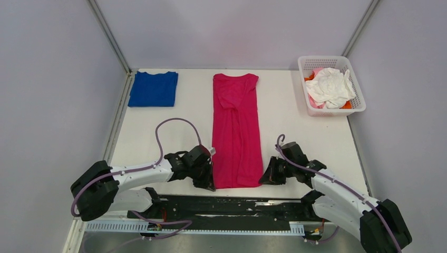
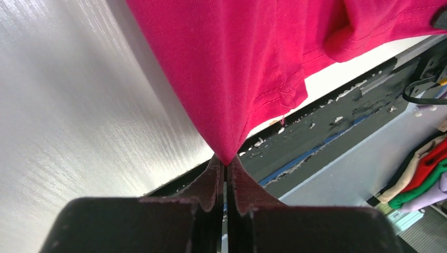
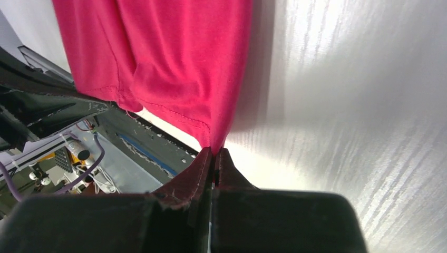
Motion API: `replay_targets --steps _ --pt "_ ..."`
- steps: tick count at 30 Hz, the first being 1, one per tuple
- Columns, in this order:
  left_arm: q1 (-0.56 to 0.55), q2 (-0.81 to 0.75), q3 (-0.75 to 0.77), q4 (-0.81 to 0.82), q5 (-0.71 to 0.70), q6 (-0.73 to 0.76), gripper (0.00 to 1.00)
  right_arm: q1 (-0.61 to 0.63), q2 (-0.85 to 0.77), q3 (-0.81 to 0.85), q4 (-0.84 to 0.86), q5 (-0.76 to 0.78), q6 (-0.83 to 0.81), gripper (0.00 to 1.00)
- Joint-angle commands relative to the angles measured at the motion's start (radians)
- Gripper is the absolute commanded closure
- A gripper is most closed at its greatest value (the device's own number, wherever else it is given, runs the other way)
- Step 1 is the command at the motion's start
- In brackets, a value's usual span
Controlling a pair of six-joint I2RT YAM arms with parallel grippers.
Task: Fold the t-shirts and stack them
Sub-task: Fold the folded rectangular tshirt in 1/3 of the way
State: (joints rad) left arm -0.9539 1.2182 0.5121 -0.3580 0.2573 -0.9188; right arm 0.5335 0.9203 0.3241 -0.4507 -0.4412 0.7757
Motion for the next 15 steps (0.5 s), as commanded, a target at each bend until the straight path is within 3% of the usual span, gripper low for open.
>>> replay_targets --steps 1,5,15 --pt "-0.005 -0.036 0.03 0.029 0.005 0.01 1.0 0.003 -0.038 0.026 0.031 -0.043 -0.014 1.0" --pt "-0.002 -0.026 0.086 0.017 -0.084 0.047 1.0 0.002 -0.011 0.064 0.074 -0.002 -0.01 1.0" --pt "0.11 0.096 0.182 0.118 -0.051 0.154 1.0 -0.021 0.192 0.219 0.152 0.051 -0.042 1.0"
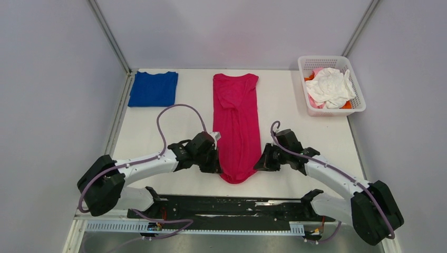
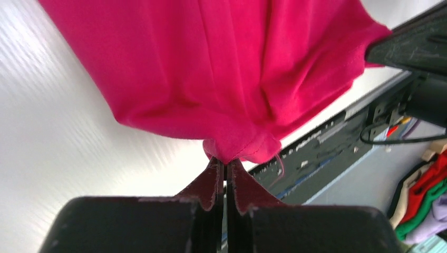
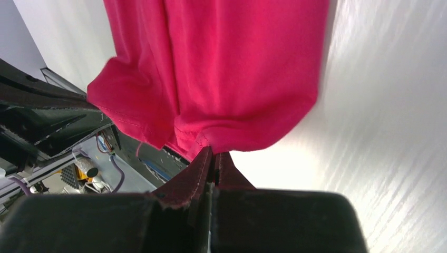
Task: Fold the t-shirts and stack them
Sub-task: Fold the folded rectangular tshirt in 1/3 of the way
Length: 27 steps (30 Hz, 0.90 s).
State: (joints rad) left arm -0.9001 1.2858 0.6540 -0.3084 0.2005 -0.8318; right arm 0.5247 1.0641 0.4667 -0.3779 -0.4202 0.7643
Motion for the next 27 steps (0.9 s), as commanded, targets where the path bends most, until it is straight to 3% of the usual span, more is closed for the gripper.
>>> replay_targets --steps 1,13,27 --pt "0.08 0.035 0.049 0.084 0.014 0.071 1.0 -0.019 0.065 0.1 0.083 0.026 -0.032 1.0" --pt "0.299 0.178 0.234 0.123 0.075 0.181 1.0 -0.129 0.27 0.331 0.092 0.067 -0.079 1.0" --pt "0.454 0.446 0.525 0.06 0.138 0.273 1.0 -0.266 0.509 0.575 0.134 0.029 -0.127 1.0"
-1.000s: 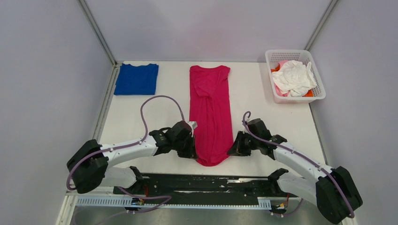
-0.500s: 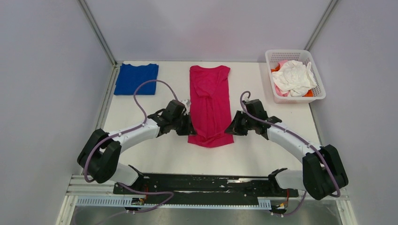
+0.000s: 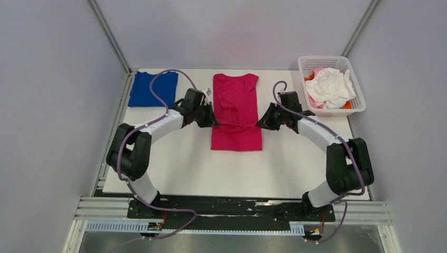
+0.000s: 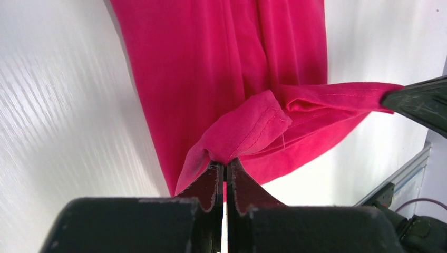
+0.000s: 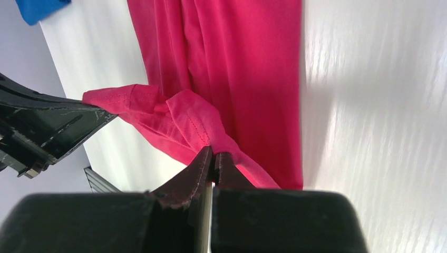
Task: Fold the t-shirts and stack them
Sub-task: Fold the folded rectangular tshirt in 1/3 of the way
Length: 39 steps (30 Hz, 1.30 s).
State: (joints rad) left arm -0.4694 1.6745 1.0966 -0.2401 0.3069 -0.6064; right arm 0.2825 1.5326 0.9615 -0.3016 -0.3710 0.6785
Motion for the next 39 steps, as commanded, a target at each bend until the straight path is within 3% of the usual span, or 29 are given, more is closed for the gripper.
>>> replay_targets --steps 1,24,26,28,29,30,31,33,35,39 --pt "0.033 0.068 0.103 -0.009 0.035 0.048 1.0 -0.028 0.055 0.095 0.064 -0.022 -0.045 1.0" --pt "0.115 0.361 0.393 -0.084 0.077 0.081 1.0 -0.125 0.402 0.394 0.104 -0.106 -0.109 0.97" --pt "0.118 0.402 0.44 -0.1 0.075 0.077 0.89 -0.138 0.459 0.44 0.104 -0.097 -0.104 0.93" --pt "0.123 0.434 0.489 -0.114 0.057 0.066 0.65 -0.155 0.524 0.502 0.102 -0.087 -0.092 0.91" --pt "0.131 0.441 0.504 -0.117 0.051 0.058 0.41 -0.162 0.553 0.54 0.101 -0.091 -0.083 0.89" --pt "0.137 0.451 0.538 -0.118 0.049 0.054 0.31 -0.172 0.582 0.574 0.098 -0.106 -0.073 0.81" --pt "0.149 0.454 0.571 -0.119 0.051 0.043 0.1 -0.181 0.605 0.606 0.095 -0.126 -0.069 0.76" --pt "0.165 0.452 0.614 -0.119 0.062 0.034 0.01 -0.189 0.625 0.653 0.084 -0.142 -0.083 0.54" --pt "0.169 0.429 0.633 -0.121 0.067 0.039 0.0 -0.19 0.606 0.66 0.078 -0.141 -0.106 0.32" --pt "0.17 0.345 0.555 -0.094 0.074 0.049 0.0 -0.189 0.515 0.566 0.078 -0.105 -0.137 0.09"
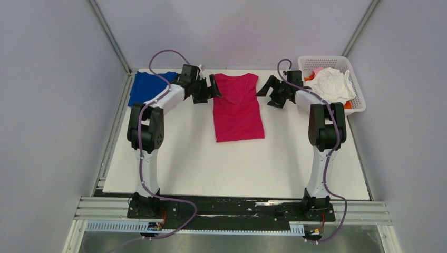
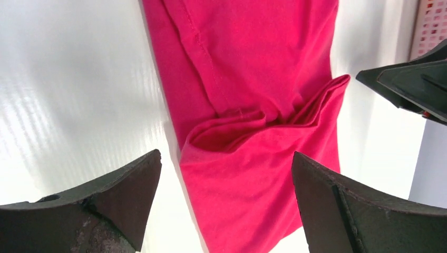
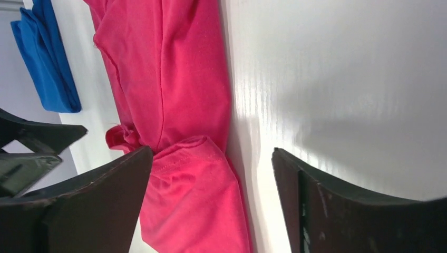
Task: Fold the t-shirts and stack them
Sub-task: Fold the folded rectangular tshirt in 1/3 of the way, then grab one side of the 2/3 rectangular tshirt with both arms
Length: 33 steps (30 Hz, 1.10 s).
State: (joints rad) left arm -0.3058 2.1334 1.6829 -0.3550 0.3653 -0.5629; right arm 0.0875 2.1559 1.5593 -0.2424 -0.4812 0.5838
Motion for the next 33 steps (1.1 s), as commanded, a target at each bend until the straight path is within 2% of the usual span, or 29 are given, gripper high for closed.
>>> replay_targets --steps 1,3,8,12,16,21,27,32,33 --pt "0.007 -0.149 -0.055 0.025 0.016 0.003 0.0 0.005 -0.132 -0.066 0.018 0.012 -0.051 0.04" --pt "0.005 -0.203 -0.139 0.045 0.026 -0.005 0.0 0.007 -0.189 -0.143 0.02 0.019 -0.061 0.0" --pt "-0.038 -0.36 -0.386 0.06 0.014 -0.009 0.0 0.023 -0.357 -0.364 0.022 0.069 -0.054 0.0" --pt "-0.1 -0.444 -0.535 0.041 -0.032 -0.006 0.0 0.037 -0.476 -0.528 0.024 0.048 -0.014 0.0" --pt "-0.158 -0.479 -0.66 0.077 -0.036 -0.045 0.0 0.051 -0.543 -0.644 0.035 0.043 -0.006 0.0" --pt "-0.191 -0.46 -0.722 0.106 -0.064 -0.089 0.03 0.061 -0.551 -0.7 0.041 0.041 0.018 0.0" --pt "-0.2 -0.418 -0.738 0.16 -0.065 -0.111 0.19 0.068 -0.54 -0.709 0.047 0.047 0.028 0.01" --pt "-0.206 -0.367 -0.726 0.163 -0.093 -0.121 0.38 0.069 -0.544 -0.709 0.051 0.064 0.034 0.03" --pt "-0.207 -0.354 -0.722 0.165 -0.097 -0.123 0.39 0.07 -0.545 -0.709 0.051 0.069 0.035 0.03"
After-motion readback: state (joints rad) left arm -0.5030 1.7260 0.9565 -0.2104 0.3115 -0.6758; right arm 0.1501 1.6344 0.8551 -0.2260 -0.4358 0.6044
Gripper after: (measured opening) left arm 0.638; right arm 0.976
